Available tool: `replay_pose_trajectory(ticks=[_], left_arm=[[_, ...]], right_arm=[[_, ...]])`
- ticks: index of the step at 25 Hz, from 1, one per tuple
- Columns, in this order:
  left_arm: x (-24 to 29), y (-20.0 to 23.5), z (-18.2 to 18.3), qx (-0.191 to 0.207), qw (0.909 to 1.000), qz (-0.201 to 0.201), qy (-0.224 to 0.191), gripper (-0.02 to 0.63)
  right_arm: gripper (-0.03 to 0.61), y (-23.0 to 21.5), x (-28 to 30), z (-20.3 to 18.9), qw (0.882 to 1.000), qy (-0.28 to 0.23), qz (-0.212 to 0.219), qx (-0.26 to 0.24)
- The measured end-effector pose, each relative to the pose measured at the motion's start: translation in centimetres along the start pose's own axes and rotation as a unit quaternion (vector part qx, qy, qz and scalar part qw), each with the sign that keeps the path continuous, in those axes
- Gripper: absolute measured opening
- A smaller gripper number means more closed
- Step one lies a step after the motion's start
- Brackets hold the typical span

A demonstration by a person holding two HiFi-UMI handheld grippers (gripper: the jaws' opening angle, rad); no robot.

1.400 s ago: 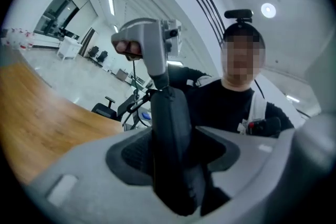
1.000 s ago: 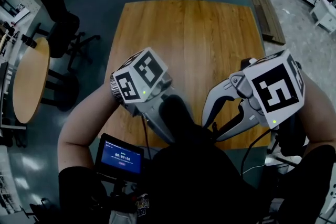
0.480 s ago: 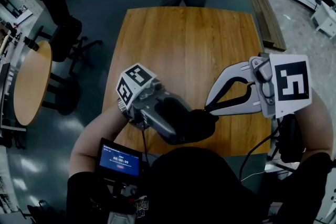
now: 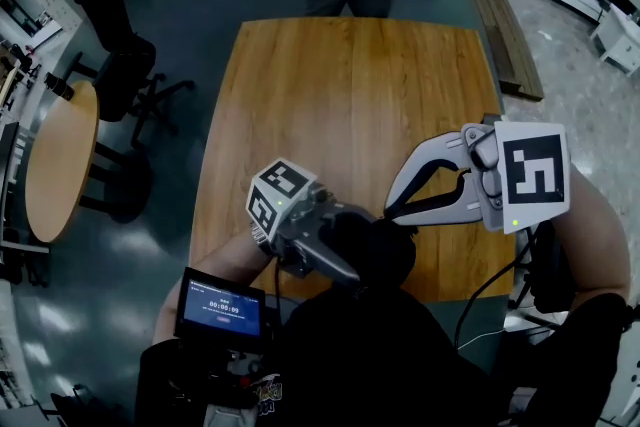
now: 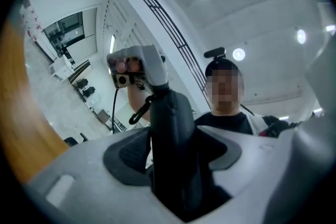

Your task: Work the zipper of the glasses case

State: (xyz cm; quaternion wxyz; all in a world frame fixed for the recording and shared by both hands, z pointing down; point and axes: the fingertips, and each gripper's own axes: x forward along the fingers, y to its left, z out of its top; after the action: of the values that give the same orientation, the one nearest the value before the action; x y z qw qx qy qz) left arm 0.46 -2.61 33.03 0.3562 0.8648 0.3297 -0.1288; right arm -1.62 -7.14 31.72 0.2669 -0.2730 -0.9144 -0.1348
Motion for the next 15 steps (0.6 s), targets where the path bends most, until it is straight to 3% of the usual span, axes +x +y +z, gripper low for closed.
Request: replay_pose_trajectory(ticks=[5, 10, 15], left_arm=[[1.4, 0.8, 0.0, 0.018, 0.9991, 0.034, 0.021, 0.272], [0.5, 1.9, 0.2, 0.036, 0.9964, 0.072, -0.028, 0.258], [-0.2, 3.0, 1.2, 0.041, 0.9933, 0.09, -0.059, 0.249]], right_arm=[[0.005, 0.1, 0.8, -0.5, 1.0, 0.014, 0.004, -0.017], [0.005, -0.4, 0.7, -1.1, 0.996, 0.047, -0.043, -0.054], [0.005, -0.8, -0.4, -1.8, 0.978, 0.134, -0.088, -0.132]])
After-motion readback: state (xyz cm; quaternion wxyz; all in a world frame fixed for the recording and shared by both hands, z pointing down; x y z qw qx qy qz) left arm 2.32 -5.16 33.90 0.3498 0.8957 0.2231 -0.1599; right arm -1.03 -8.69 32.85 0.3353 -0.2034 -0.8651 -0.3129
